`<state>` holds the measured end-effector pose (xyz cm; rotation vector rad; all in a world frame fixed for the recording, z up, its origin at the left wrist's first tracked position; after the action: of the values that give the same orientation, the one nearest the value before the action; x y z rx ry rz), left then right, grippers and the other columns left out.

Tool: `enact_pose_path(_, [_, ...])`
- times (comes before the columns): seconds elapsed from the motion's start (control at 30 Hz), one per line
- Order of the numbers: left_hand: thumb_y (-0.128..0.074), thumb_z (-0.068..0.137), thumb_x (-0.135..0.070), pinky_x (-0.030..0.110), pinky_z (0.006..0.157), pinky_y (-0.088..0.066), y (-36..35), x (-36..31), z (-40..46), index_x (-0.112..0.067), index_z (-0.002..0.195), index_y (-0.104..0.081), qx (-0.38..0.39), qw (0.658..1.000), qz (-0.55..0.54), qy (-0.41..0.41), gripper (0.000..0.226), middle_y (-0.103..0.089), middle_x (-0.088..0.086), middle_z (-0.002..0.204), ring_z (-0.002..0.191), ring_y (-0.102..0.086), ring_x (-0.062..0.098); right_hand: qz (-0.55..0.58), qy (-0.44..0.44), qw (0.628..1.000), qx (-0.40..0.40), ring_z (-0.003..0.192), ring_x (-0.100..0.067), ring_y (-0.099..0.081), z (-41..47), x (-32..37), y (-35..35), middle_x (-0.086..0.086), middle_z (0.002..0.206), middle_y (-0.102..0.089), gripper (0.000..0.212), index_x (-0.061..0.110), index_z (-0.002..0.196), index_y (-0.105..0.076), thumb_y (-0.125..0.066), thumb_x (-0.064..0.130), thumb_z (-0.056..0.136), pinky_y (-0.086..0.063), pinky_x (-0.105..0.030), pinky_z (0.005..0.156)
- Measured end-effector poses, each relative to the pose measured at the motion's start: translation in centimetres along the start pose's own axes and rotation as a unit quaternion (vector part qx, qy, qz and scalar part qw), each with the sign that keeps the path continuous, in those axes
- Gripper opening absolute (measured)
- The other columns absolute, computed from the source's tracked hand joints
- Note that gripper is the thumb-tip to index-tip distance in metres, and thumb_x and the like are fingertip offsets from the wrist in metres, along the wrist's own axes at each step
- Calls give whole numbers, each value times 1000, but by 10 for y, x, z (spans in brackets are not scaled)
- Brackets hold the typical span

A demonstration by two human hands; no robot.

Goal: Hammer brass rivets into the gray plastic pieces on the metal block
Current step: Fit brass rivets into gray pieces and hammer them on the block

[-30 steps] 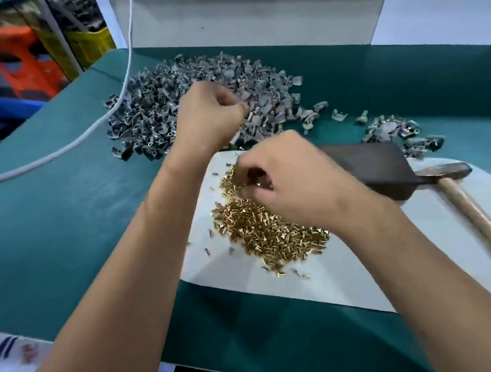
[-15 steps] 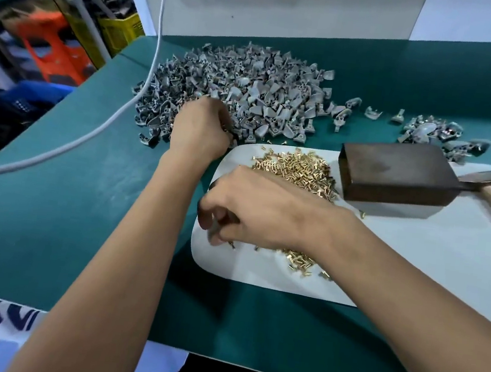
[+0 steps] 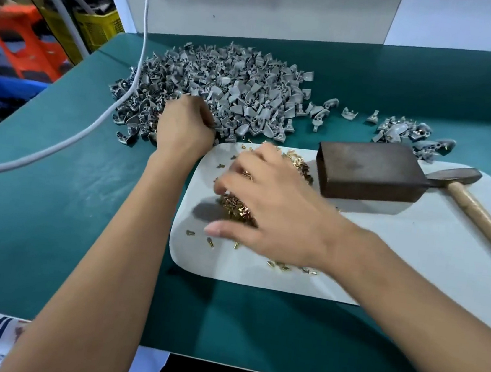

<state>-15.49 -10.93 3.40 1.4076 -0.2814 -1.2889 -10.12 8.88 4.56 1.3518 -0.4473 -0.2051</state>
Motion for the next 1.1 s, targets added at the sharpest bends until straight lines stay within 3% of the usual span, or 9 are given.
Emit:
enact_pose_path(0.1, [-69,83,-2,33,76,-51,0,1,2,-20,85,-70,8,1000,-3,7,18,-73,9,97,93,-67,30,-57,-9,998,-4,121,-26,-37,3,30,-22,-5,124,-48,67,22,123,-56,-40,77,90,-36,-50,103])
enact_pose_path(0.2, [-70,82,-2,32,75,-51,0,3,2,-16,89,-73,6,1000,-4,0,16,-72,4,92,92,-67,27,-81,-56,994,-50,120,-31,-38,12,40,-32,-9,122,-45,59,17,118,-54,-48,70,92,-31,-49,100])
enact_pose_path(0.4, [-70,81,-1,30,73,-48,1,5,3,-17,88,-73,1,1000,-3,9,17,-70,3,89,89,-66,26,-101,-55,990,-87,114,-31,-35,18,35,-36,-9,113,-46,19,19,111,-64,-52,29,100,-30,-48,94])
enact_pose_path(0.5, [-69,81,1,32,74,-51,3,4,4,-18,87,-72,-6,1000,2,9,20,-69,4,88,88,-66,27,-115,-64,988,-79,108,-29,-35,18,19,-30,-10,111,-48,17,16,107,-62,-50,12,95,-29,-46,88])
enact_pose_path(0.67, [-65,84,3,31,77,-50,4,4,3,-16,92,-75,-8,1000,-4,0,23,-73,7,96,92,-67,27,-136,-75,985,-72,104,-27,-36,18,0,-24,-5,104,-44,13,16,107,-55,-54,27,100,-31,-46,89])
enact_pose_path(0.83, [-62,83,6,28,82,-54,6,2,0,-14,91,-79,3,1000,-23,-3,27,-76,7,95,91,-69,24,-151,-77,983,-73,91,-22,-29,16,-8,-20,-1,91,-37,6,18,98,-55,-60,20,95,-32,-42,81])
enact_pose_path(1.0, [-60,75,11,17,57,-42,11,4,-1,-18,82,-76,-6,999,-44,24,33,-70,0,81,74,-61,16,-146,-85,984,-66,99,-24,-36,16,-20,-14,-3,99,-46,6,14,97,-58,-57,20,99,-36,-42,83])
enact_pose_path(1.1, [-62,75,10,23,65,-45,14,4,0,-16,84,-78,-14,998,-50,20,32,-71,1,83,78,-63,17,-82,-90,990,-67,102,-23,-36,13,-24,-6,0,100,-48,13,16,96,-56,-49,26,102,-35,-41,88])
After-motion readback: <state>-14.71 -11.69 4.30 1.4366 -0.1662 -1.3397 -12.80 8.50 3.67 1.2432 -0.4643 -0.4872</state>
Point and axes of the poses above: each hand's wrist, its own z-axis towards the middle knuckle, its own y-axis out of the back of the hand, x = y × z, the point moved 5 cm from there along z, towards the middle knuckle
